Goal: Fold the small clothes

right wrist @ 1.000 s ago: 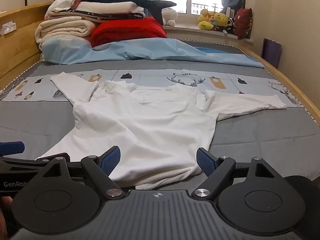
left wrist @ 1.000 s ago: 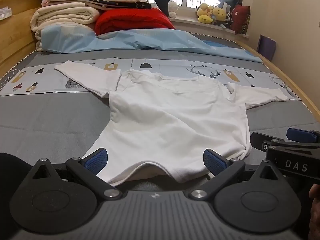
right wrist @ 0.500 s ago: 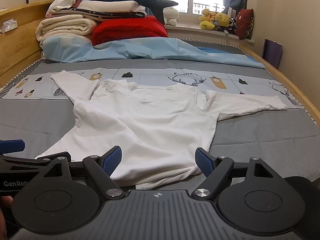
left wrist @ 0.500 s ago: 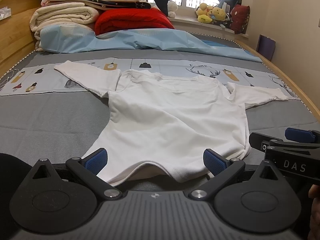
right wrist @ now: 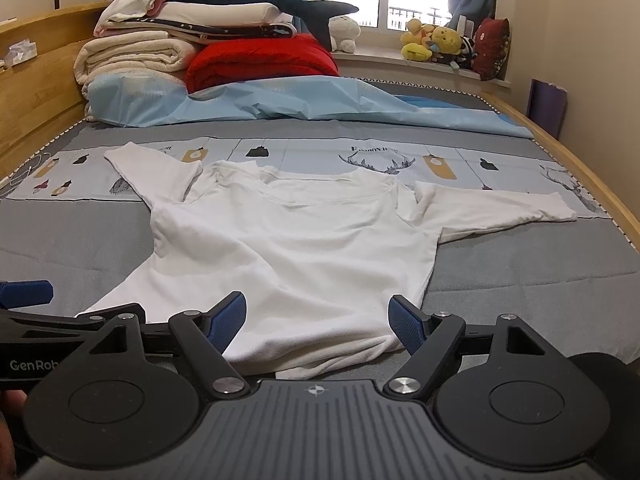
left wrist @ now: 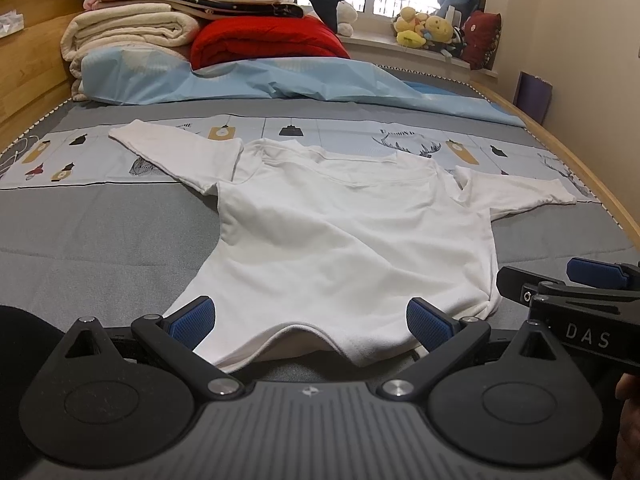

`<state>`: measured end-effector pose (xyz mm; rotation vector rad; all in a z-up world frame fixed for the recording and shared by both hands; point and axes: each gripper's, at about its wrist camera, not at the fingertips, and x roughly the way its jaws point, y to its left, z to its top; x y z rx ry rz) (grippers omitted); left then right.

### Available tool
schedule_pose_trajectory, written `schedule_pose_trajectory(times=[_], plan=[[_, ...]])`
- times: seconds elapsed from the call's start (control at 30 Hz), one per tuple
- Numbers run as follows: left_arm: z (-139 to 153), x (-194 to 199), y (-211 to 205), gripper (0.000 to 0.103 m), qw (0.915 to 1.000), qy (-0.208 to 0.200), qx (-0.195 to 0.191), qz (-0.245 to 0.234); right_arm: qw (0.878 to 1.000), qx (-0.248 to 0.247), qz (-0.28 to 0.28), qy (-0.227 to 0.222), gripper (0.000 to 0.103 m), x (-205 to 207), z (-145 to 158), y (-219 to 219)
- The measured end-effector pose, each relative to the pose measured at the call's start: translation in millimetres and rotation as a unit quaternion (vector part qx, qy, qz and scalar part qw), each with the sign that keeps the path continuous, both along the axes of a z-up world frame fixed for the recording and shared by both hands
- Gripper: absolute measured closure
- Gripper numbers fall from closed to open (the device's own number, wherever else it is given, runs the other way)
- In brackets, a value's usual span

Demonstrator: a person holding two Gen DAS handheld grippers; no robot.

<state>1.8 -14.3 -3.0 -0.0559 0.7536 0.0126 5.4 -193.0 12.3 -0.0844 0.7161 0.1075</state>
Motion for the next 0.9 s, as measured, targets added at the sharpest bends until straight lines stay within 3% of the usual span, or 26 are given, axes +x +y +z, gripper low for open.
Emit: schedule_pose_trajectory(times=[0.47,0.9], plan=[[0.2,0.2,-0.5,0.001,1.0,0.0,0.0,0.0,1.0,0.023,0.001,-0.014,0.023,-0.8,-0.8,0.1],[0.1,0.2,-0.7,0.001,1.0,0.0,0.0,0.0,1.0,0.015,0.002,-0.024,0.024,-1.4,-1.0,1.0]])
